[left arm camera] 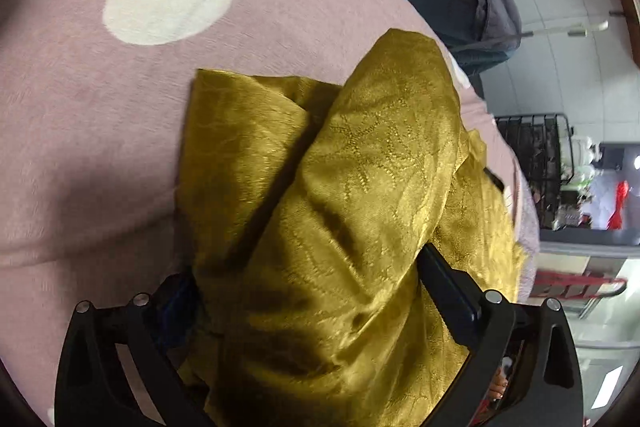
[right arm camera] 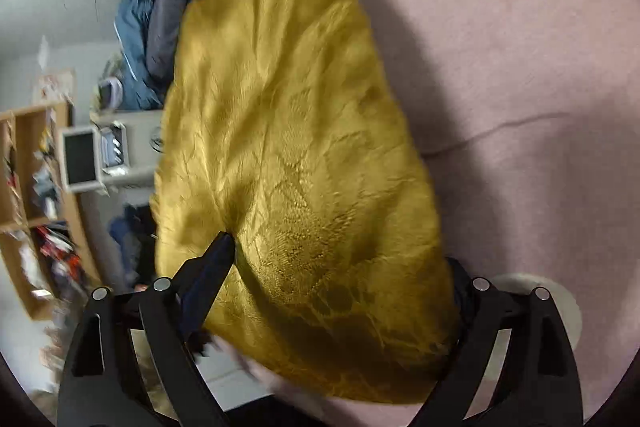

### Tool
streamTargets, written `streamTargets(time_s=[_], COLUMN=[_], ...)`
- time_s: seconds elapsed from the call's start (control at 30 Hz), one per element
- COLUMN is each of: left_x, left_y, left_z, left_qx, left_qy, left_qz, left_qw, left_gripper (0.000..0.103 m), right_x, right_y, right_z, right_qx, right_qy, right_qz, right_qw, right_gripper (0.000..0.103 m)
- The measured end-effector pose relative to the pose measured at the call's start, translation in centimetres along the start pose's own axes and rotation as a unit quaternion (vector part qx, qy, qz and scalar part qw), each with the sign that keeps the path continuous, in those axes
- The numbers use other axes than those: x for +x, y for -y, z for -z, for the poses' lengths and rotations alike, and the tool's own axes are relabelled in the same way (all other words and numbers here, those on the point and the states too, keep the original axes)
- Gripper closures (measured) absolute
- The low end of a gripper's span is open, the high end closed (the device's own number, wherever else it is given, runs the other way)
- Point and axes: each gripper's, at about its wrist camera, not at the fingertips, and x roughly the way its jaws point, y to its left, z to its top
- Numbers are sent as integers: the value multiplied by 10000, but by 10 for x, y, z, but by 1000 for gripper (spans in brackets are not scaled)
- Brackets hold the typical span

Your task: Fold large clothes

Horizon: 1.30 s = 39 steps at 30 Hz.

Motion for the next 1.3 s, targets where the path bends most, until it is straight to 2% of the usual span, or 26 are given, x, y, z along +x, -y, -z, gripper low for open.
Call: streamTargets(time_s=[0.03, 0.07, 0.1, 0.13, 0.17, 0.23, 0.33, 0.37, 0.43, 0.53, 0.6, 0.67, 0.73, 0.9, 0.97, 1.03, 1.1, 1.2, 1.3], left_x=[2, 4, 4, 4, 3, 2, -2, -5, -13, -30, -35, -32, -23, 25, 52, 84, 117, 173, 226], left_y=[5, 10, 12, 14, 15, 20, 31, 36, 46, 69, 91, 128, 171, 290, 346, 403, 446, 489, 500], left_z=[1, 2, 3, 4, 6, 9, 16, 19, 22, 31, 36, 44, 52, 72, 82, 95, 107, 122, 133], left_qx=[135, 273, 310, 333, 330, 339, 479, 521, 592, 805, 1047, 1458, 1754, 2498, 2823, 3176, 3445, 3600, 3472], left_qy=[-52, -123, -156, -198, -265, -270, -214, -162, -52, 65, 65, 55, 20, -187, -315, -444, -611, -912, -1263], left_qz=[-93, -134, -128, -114, -31, 66, 27, 21, 83, 306, 366, 397, 623, 1086, 1258, 1352, 1300, 969, 473], left_qw=[9999, 9995, 9993, 9992, 9991, 9990, 9986, 9985, 9982, 9963, 9938, 9885, 9825, 9620, 9505, 9375, 9277, 9234, 9281], left_gripper=[7, 8, 14, 29, 36, 53, 70, 72, 80, 84, 86, 87, 87, 87, 87, 87, 87, 85, 82], right_x=[3, 4, 4, 6, 8, 6, 0, -5, -18, -44, -65, -90, -128, -245, -308, -350, -389, -423, -422], right_y=[-5, -8, -10, -11, -12, -24, -49, -53, -66, -90, -104, -120, -134, -130, -110, -88, -53, 7, 73], right_z=[2, 3, 4, 5, 7, 11, 17, 19, 24, 26, 27, 24, 17, -3, -9, -16, -25, -37, -53], right_qx=[-87, -92, -28, 80, 226, 110, -99, -75, -123, -363, -660, -968, -1297, -1558, -1427, -1246, -853, -138, 577], right_qy=[75, 101, 98, 42, 19, 75, 212, 277, 442, 659, 781, 938, 1156, 1954, 2388, 2667, 2849, 3015, 2862], right_qz=[111, 144, 94, -23, -159, -137, 89, 109, 189, 228, 398, 606, 908, 1633, 1935, 2234, 2408, 2639, 2734], right_qw=[9999, 9998, 9999, 10000, 9996, 9998, 9997, 9995, 9988, 9969, 9940, 9890, 9806, 9544, 9408, 9292, 9239, 9161, 9165], right_gripper=[15, 20, 28, 48, 61, 75, 85, 89, 91, 93, 94, 94, 94, 94, 94, 94, 94, 93, 90])
